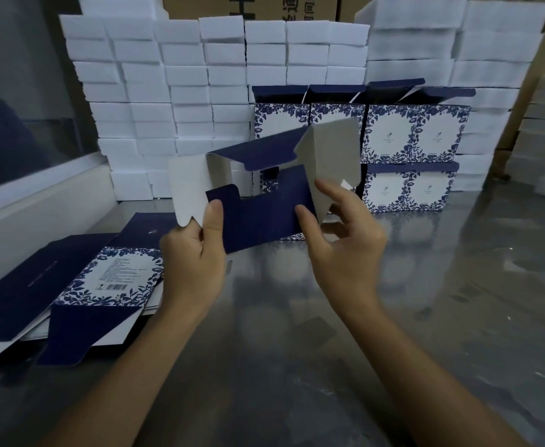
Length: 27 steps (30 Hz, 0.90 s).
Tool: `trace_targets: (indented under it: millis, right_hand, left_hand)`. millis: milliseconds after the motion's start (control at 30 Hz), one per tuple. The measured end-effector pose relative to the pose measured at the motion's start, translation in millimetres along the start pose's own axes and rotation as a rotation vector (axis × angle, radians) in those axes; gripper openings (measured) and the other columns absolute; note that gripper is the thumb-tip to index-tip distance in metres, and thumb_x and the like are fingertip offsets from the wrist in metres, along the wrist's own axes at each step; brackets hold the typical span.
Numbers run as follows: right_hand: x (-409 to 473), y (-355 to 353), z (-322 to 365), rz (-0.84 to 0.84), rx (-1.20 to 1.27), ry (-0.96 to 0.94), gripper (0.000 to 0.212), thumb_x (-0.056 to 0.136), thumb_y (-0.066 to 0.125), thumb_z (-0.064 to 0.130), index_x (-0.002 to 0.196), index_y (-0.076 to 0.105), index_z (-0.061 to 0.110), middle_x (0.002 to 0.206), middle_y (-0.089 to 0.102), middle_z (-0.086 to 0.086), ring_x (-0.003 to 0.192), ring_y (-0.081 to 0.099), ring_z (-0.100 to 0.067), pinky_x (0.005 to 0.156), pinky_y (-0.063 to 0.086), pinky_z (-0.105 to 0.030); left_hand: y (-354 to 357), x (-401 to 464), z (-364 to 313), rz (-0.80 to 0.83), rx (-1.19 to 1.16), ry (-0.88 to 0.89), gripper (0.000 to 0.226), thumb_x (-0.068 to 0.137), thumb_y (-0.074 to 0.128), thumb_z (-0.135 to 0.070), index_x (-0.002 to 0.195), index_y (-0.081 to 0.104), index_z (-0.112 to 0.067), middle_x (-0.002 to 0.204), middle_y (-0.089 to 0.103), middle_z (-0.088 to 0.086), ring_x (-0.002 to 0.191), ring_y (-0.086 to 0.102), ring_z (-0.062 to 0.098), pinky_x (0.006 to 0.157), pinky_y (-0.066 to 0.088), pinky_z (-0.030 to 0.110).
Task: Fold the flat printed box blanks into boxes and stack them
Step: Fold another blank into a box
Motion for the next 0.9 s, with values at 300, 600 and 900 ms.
trace_targets:
  millis: [300,600,900]
  right_hand:
    - [-5.5,11.5,-4.2,-0.033,0.232,0.407,0.025,0.088,0.078,0.021,0.075,0.056,0.024,0.075,0.060,0.002,0.068,0.057,-0.013,0.065,0.049,-0.022]
    - [-29.6,33.6,1.0,0.453,0.195,0.390,0.037,0.095,0.068,0.036,0.062,0.067,0.018,0.057,0.067,0.004,0.051,0.062,-0.009,0.058,0.051,-0.029]
    - [-34.4,35.5,-2.5,0.517,0.253,0.546,0.036,0.095,0.067,0.031,0.072,0.073,0.004,0.063,0.072,0.001,0.053,0.062,-0.005,0.059,0.051,-0.021]
  left_hand:
    - [3.2,3.5,6.0,-0.045,-0.270,-0.293,0.058,0.096,0.049,-0.039,0.071,0.053,0.014,0.061,0.059,0.025,0.063,0.066,0.037,0.066,0.059,0.058]
    - [6.4,-6.3,-10.6,-0.049,-0.084,-0.182,0.056,0.100,0.053,-0.030,0.049,0.048,-0.009,0.043,0.051,0.004,0.041,0.050,0.016,0.046,0.041,0.037]
    - [11.2,-9.4,-8.1,-0.063,-0.053,-0.160,0.031,0.098,0.058,-0.023,0.069,0.065,-0.014,0.059,0.066,-0.014,0.060,0.065,-0.003,0.055,0.048,0.015]
Point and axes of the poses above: each hand's wrist, its own x-axis towards the middle knuckle, its own y-axis out of the palm, z = x × y, the point moved 3 cm from there along x, towards the middle knuckle
